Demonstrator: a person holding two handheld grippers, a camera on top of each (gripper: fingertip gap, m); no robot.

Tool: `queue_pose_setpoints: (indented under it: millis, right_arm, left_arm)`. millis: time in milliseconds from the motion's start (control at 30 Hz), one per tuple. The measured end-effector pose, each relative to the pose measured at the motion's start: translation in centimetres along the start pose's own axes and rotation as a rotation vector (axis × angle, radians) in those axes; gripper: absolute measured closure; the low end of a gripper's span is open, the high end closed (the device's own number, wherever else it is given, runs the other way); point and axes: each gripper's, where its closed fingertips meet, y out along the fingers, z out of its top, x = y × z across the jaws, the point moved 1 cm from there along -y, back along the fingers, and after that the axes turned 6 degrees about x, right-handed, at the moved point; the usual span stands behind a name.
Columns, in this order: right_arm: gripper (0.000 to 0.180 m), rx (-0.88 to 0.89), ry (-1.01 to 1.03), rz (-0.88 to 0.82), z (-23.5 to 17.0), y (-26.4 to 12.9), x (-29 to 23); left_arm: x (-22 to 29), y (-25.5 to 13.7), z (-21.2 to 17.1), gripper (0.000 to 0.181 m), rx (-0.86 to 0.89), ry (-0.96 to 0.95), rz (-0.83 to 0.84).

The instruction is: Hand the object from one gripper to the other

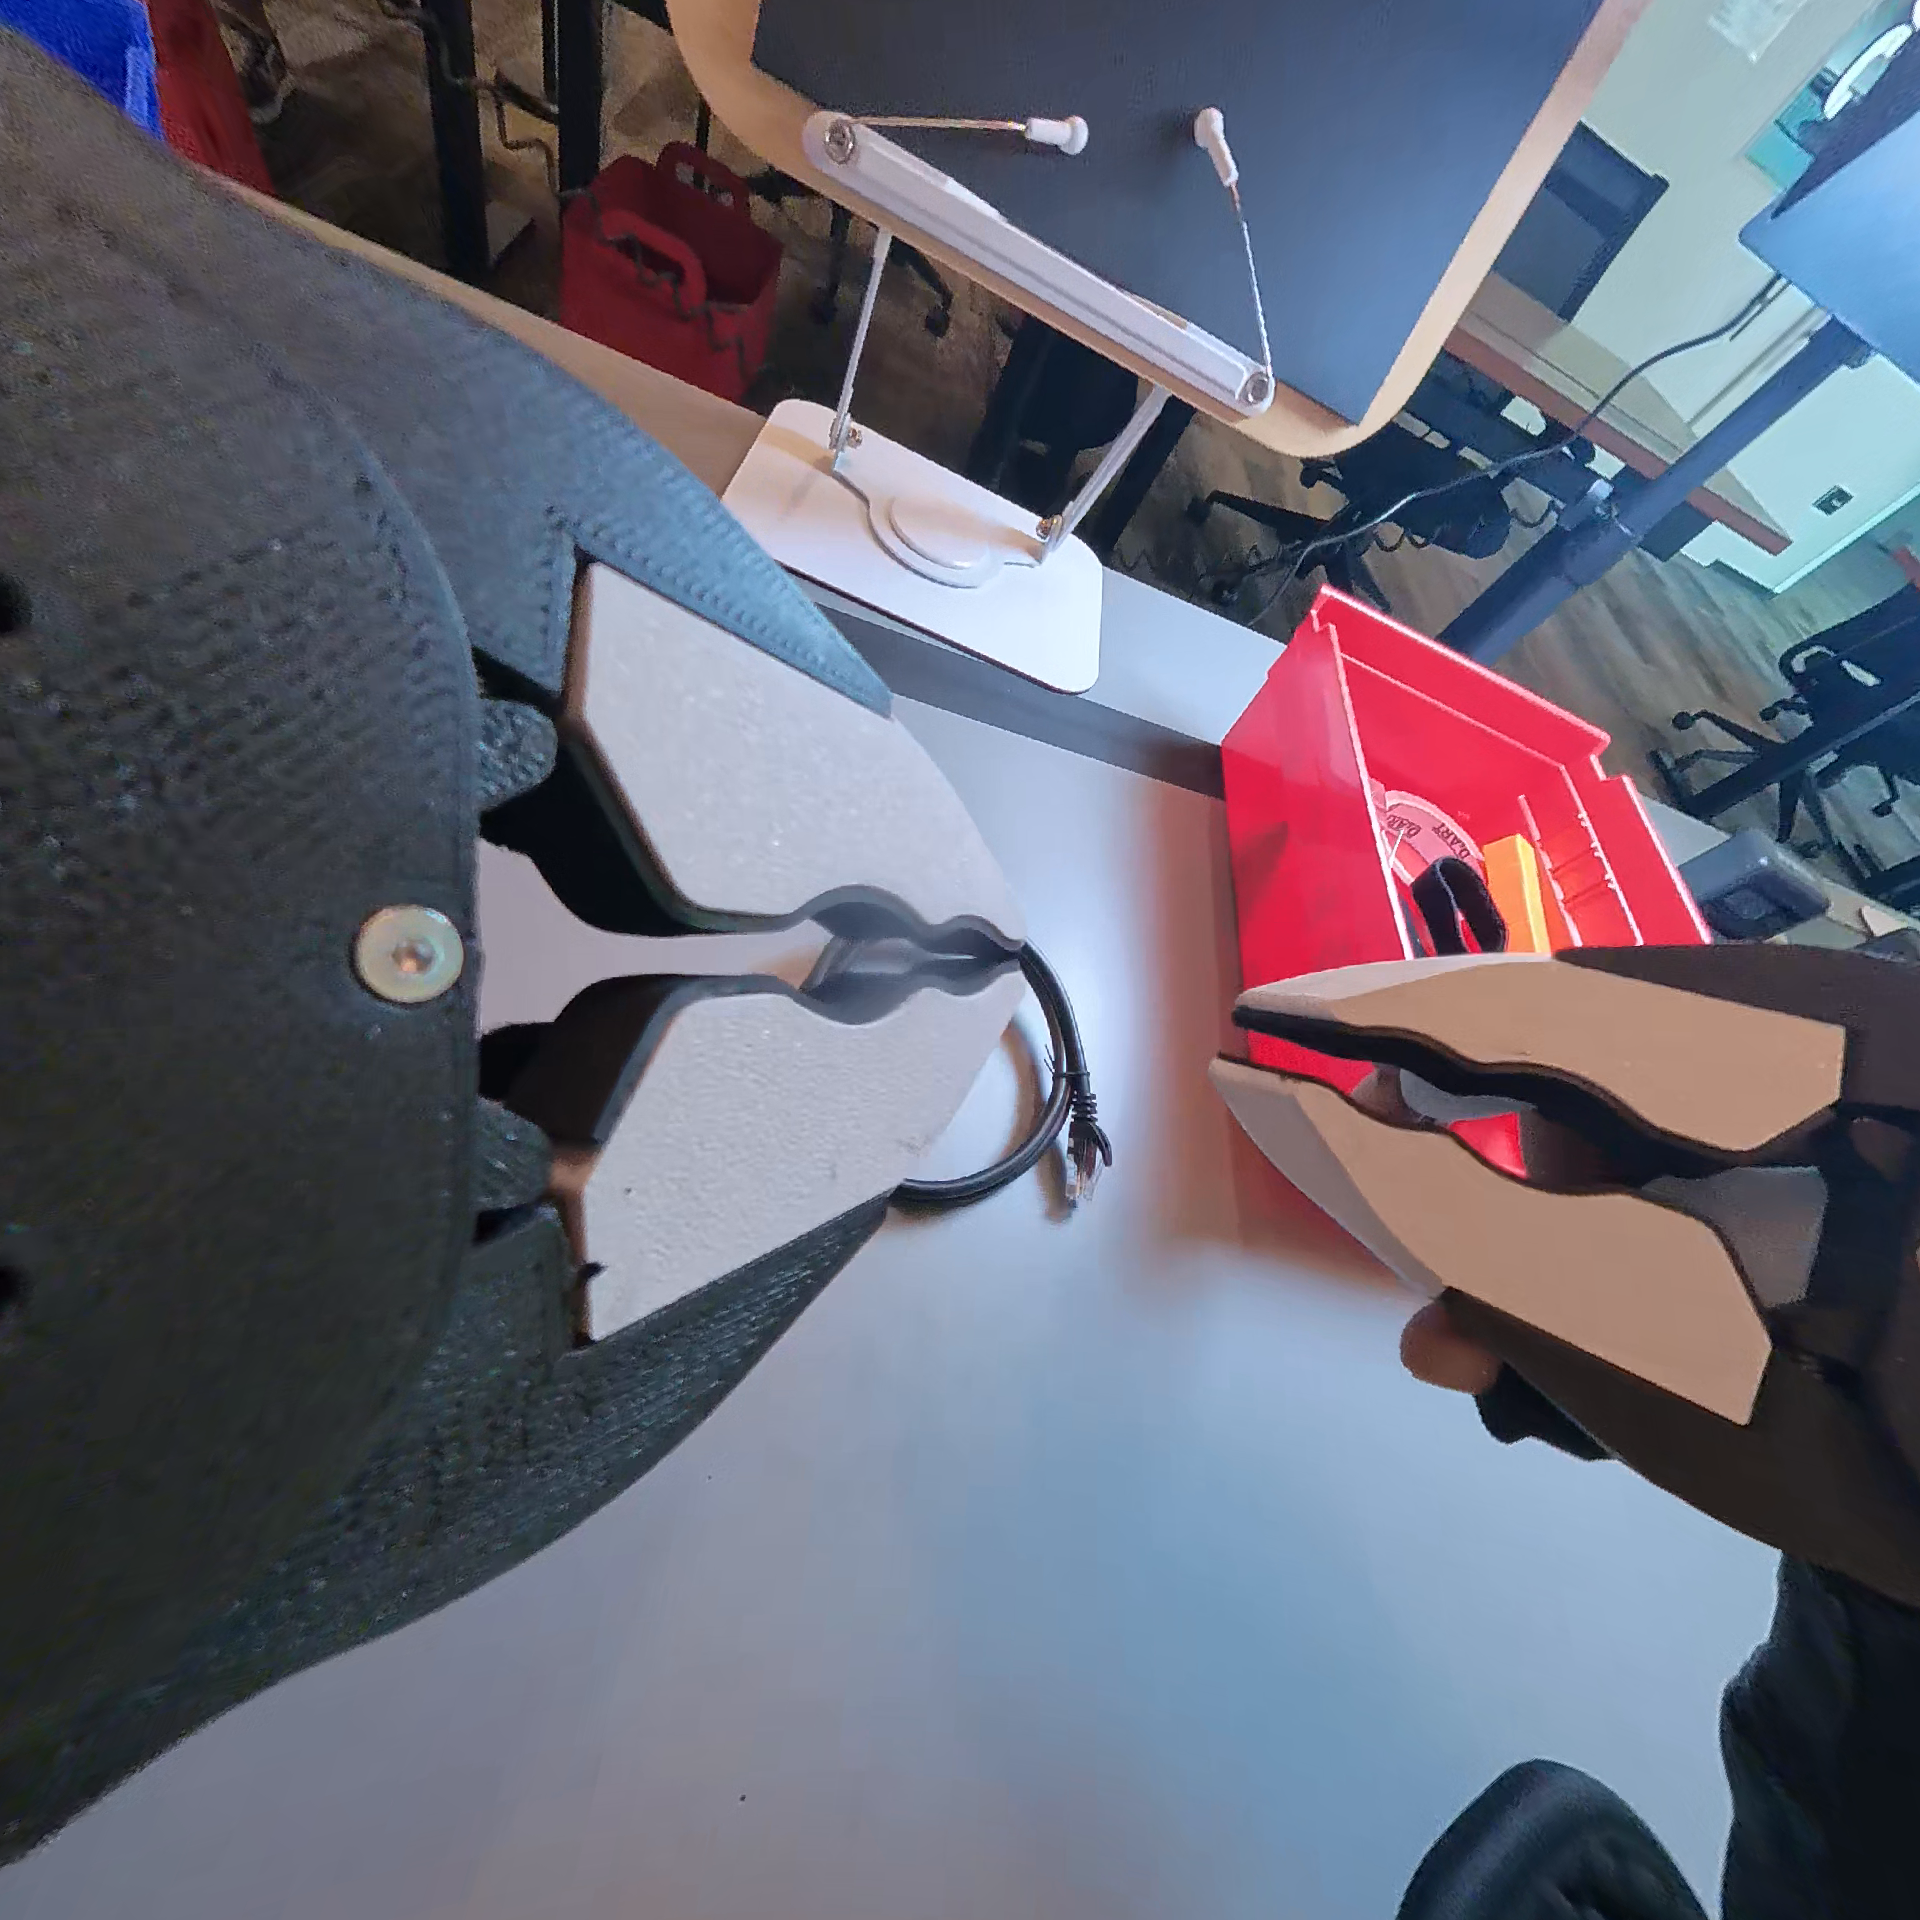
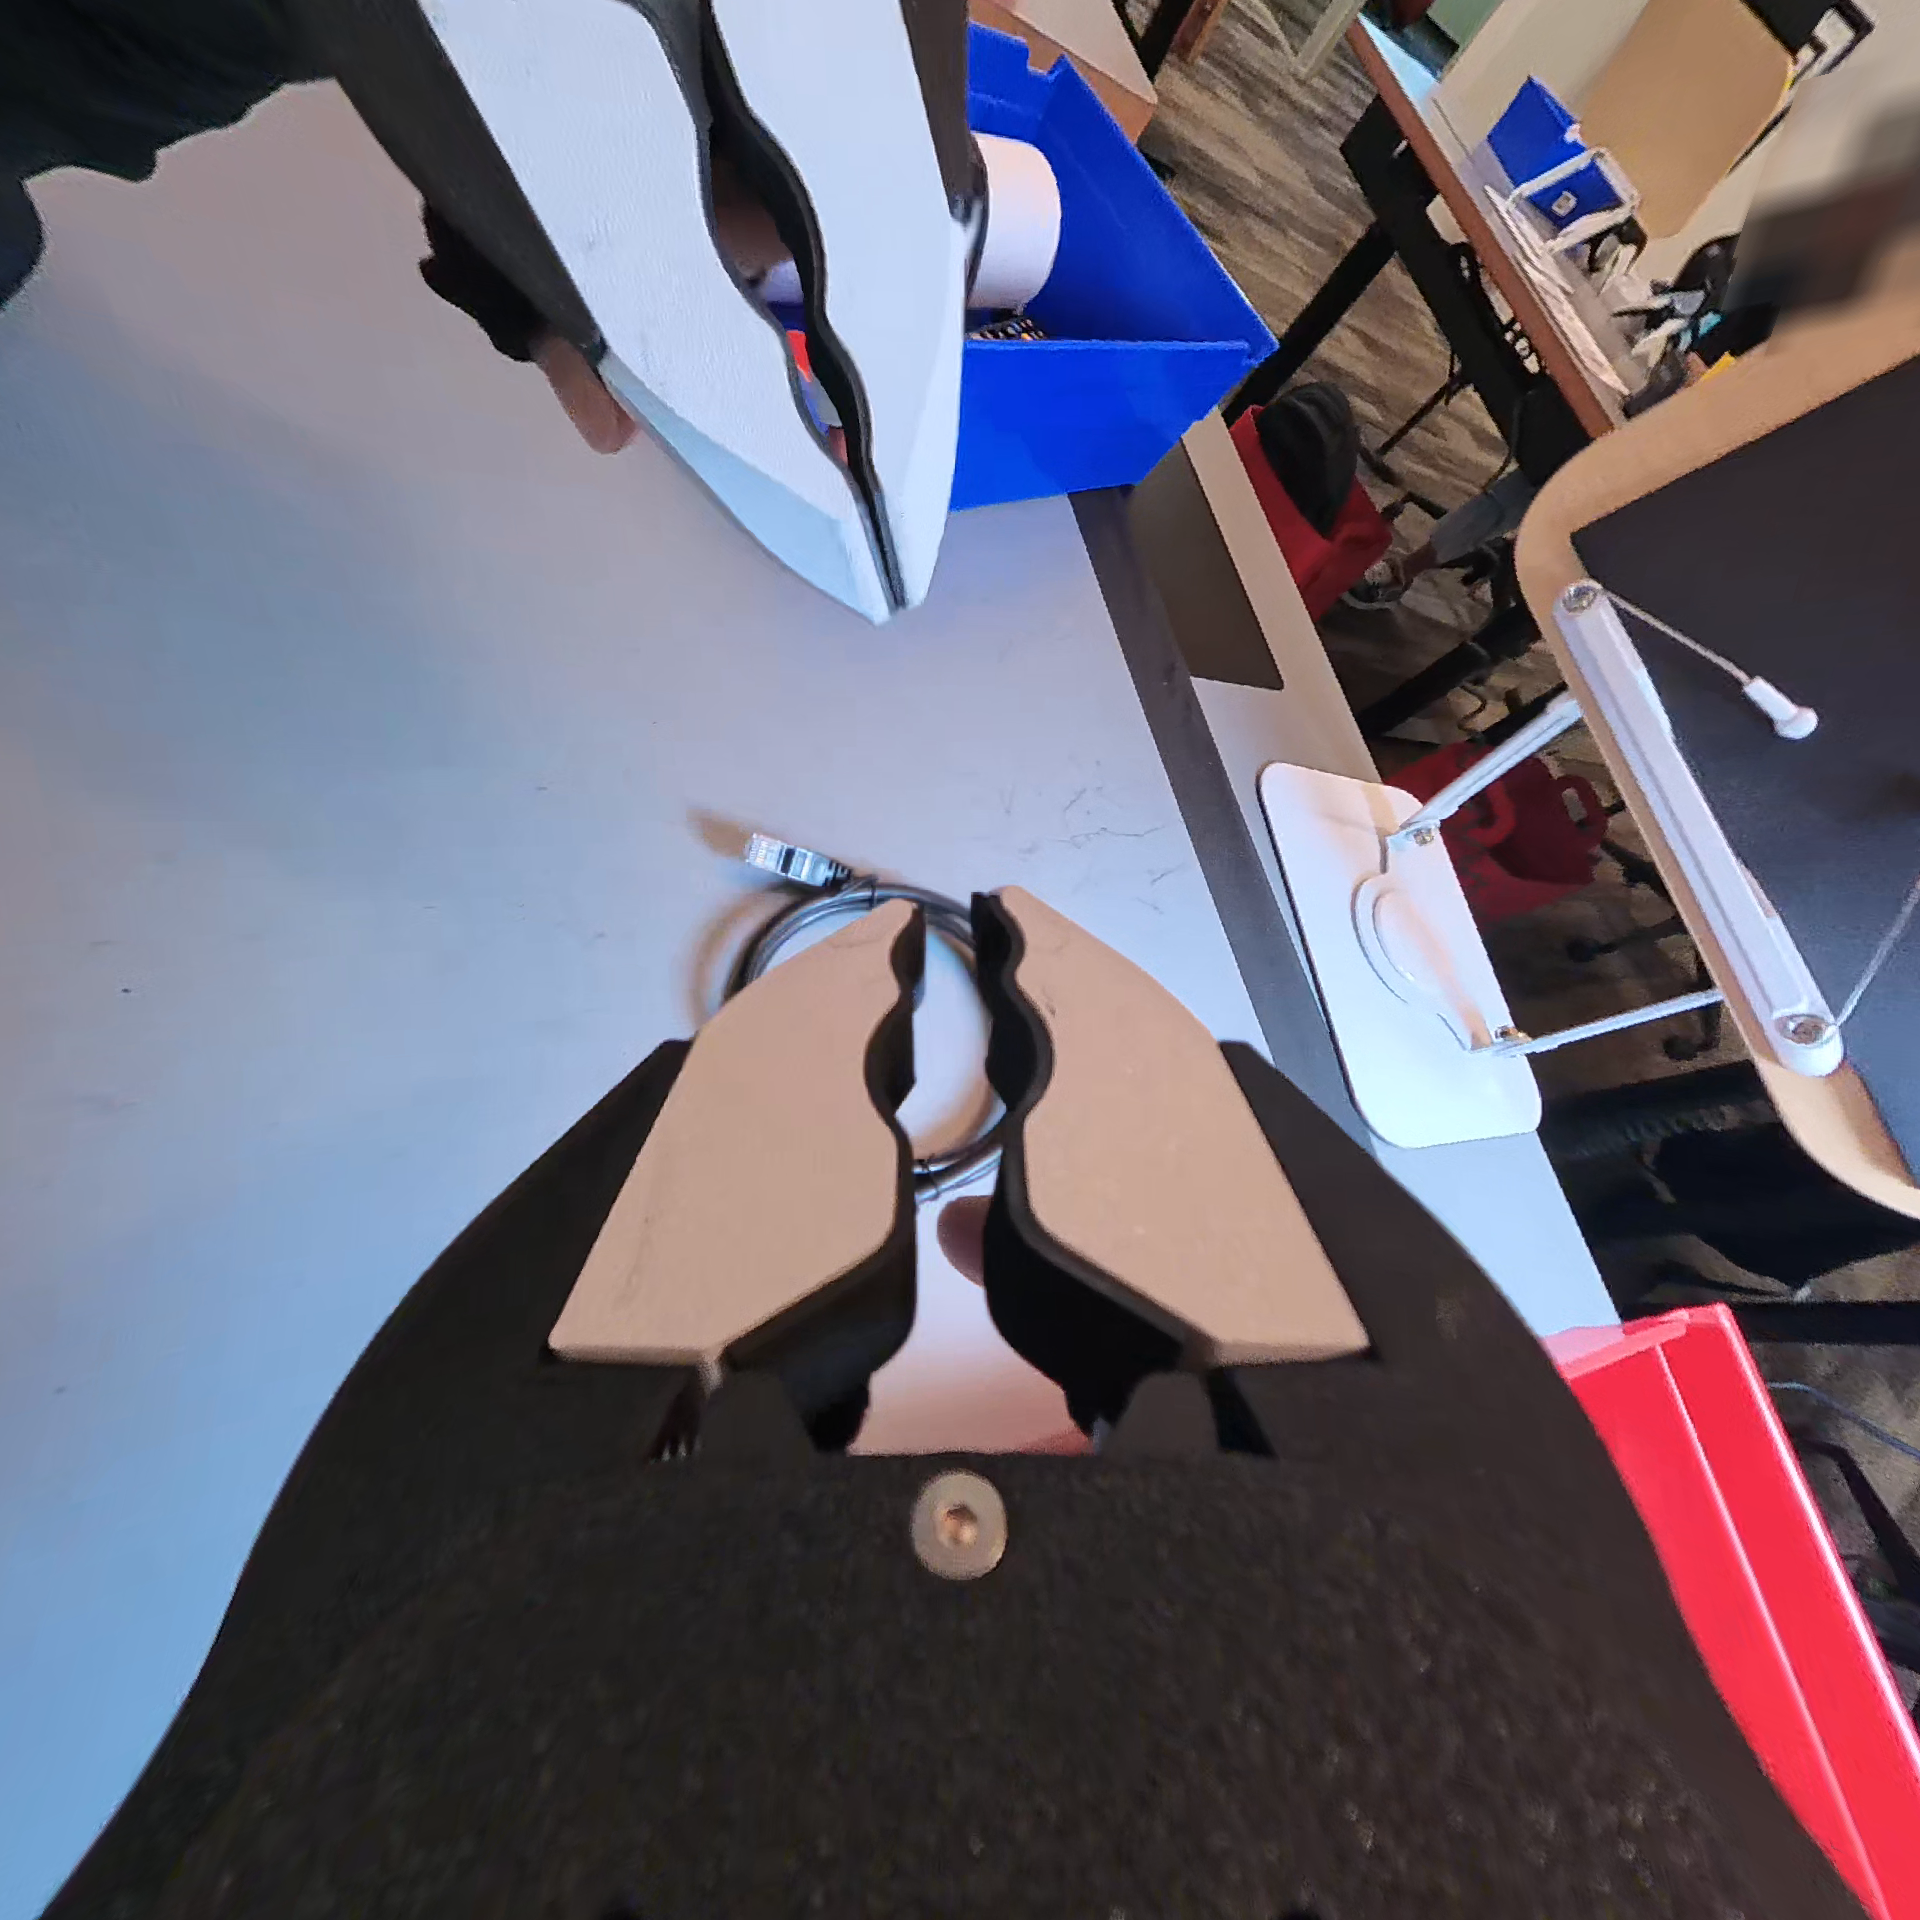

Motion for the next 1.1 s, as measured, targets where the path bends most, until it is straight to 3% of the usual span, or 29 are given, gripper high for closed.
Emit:
queue_pose_setpoints:
  millis: [33, 267, 367, 533, 567, 667, 900, 1100]
  right_arm:
    - [0.169, -0.008, 0.006, -0.009, -0.3, 0.1, 0.2]
    - [0.158, -0.122, 0.041, 0.074, -2.9, 1.9, -1.4]
    - [0.151, -0.290, 0.024, 0.187, -6.0, 3.9, -4.2]
    - [0.157, -0.504, -0.095, 0.204, -10.9, 6.2, -5.8]
    - [0.166, -0.509, -0.112, 0.195, -11.1, 6.3, -5.7]
    - [0.171, -0.506, -0.187, 0.179, -11.1, 6.5, -5.6]
    - [0.173, -0.415, -0.493, -0.060, -8.7, 7.8, -3.1]
    - [0.173, -0.281, -0.770, -0.223, -5.5, 8.7, -2.9]
  left_arm:
    - [-0.1, 0.0, -0.1, 0.181, 0.002, -0.014, -0.002]
    - [-0.5, 0.4, -1.2, 0.178, -0.021, -0.037, 0.005]
    - [-0.6, 0.5, -1.5, 0.170, -0.025, -0.067, 0.005]
    - [-0.8, 0.5, -2.2, 0.162, -0.047, -0.111, -0.006]
    - [-1.0, 0.5, -2.4, 0.163, -0.049, -0.128, -0.006]
    - [-1.6, 0.9, -3.5, 0.164, -0.044, -0.251, 0.000]
    - [-4.0, 2.9, -9.1, 0.152, -0.030, -0.781, 0.062]
    - [-5.3, 1.9, -8.3, 0.146, 0.127, -0.896, 0.020]
